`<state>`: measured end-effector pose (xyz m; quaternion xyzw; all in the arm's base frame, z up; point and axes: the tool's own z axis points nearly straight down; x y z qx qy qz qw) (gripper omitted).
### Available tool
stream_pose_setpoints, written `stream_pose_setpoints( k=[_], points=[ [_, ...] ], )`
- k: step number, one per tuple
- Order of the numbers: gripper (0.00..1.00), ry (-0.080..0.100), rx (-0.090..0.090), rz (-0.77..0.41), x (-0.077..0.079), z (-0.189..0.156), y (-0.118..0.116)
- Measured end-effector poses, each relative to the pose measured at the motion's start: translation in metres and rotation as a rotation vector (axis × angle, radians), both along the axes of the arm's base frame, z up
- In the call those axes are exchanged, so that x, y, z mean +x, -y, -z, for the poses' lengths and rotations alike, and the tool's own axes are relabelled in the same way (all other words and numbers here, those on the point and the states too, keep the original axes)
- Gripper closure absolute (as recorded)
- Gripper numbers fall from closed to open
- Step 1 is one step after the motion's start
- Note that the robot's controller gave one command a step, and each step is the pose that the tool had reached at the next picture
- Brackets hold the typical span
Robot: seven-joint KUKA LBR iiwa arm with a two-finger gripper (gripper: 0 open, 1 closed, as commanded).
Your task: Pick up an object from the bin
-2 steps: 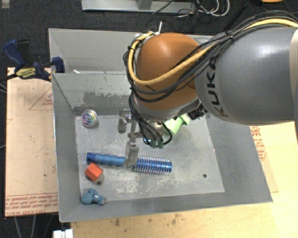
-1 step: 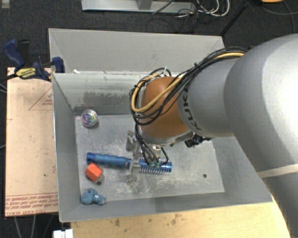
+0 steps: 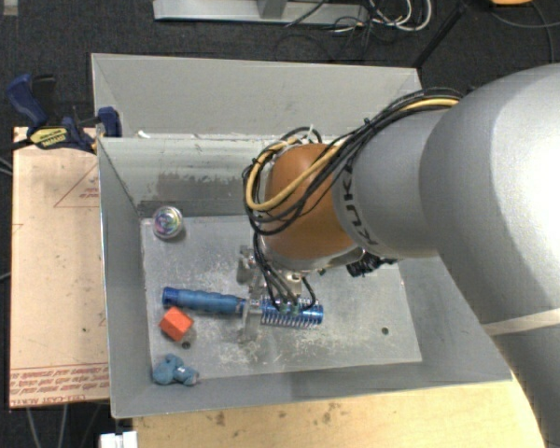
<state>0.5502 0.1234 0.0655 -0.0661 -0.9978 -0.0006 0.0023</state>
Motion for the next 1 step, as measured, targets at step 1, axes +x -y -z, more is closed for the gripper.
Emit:
stream_pose_setpoints(
  k=[1],
  points=[
    [0.00,0.001,0.002,0.001,0.0004,-0.0002,-0.0005]
  ],
)
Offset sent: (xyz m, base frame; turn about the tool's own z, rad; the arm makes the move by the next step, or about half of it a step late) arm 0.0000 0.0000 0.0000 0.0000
